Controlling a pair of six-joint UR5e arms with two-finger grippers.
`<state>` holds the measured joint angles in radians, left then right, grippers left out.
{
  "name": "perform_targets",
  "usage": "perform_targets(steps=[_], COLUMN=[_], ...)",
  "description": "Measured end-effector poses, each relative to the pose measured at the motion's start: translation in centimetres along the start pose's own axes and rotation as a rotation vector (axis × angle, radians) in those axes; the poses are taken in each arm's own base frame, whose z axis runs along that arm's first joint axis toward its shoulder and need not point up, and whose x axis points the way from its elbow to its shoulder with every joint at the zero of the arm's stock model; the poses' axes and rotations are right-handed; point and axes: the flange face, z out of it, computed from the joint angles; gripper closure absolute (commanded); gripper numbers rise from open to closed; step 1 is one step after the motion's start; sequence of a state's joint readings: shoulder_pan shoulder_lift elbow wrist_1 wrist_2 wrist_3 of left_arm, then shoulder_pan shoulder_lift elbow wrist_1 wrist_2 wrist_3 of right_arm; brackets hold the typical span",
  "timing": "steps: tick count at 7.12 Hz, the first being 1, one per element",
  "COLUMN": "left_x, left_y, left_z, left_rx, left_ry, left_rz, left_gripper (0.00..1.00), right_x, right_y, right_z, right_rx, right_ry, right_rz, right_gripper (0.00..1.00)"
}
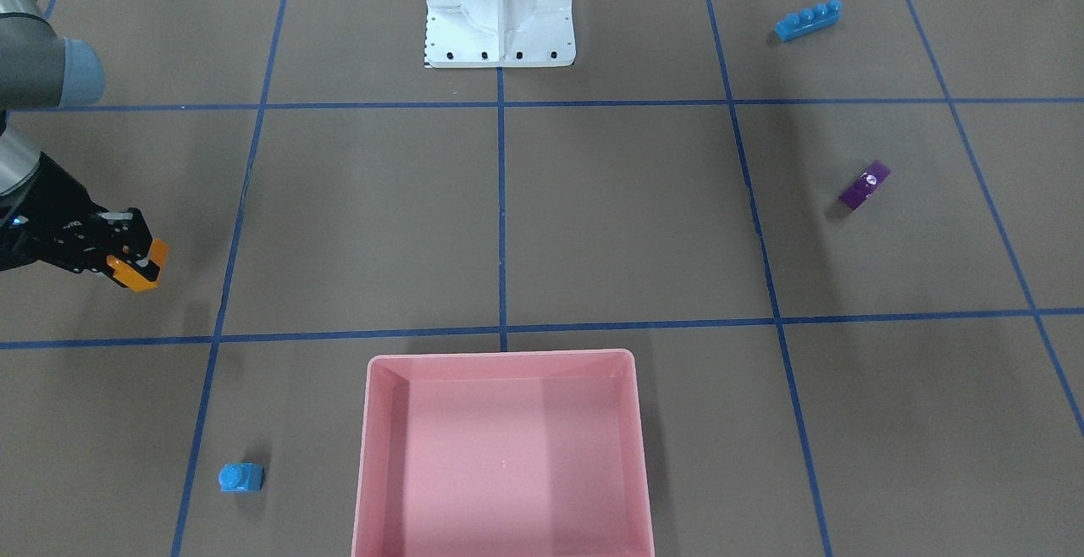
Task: Put all blocks into box
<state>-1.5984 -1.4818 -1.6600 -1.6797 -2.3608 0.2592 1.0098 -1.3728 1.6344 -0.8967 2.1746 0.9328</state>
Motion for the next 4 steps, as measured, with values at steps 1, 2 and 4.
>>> perform_targets(steps=[1,2,4], left_x=[0.0,0.0,0.0], left_y=[0.0,0.0,0.0], left_z=[0.0,0.0,0.0], left_rx=[0.0,0.0,-0.001], left_ry=[0.0,0.0,0.0], left_rz=[0.0,0.0,-0.001], left_gripper=[0.0,0.0,0.0], right_x=[-4.3,-9.1,-19.3], right_y=[-3.8,-7.8,-15.7], right_z=[0.6,1.1,2.2], right_rx=[0.014,0.012,-0.018], right_ry=[-0.017,-0.014,0.035], right_rz=[0.018,0.043,0.107], right_gripper=[1.0,1.0,1.0])
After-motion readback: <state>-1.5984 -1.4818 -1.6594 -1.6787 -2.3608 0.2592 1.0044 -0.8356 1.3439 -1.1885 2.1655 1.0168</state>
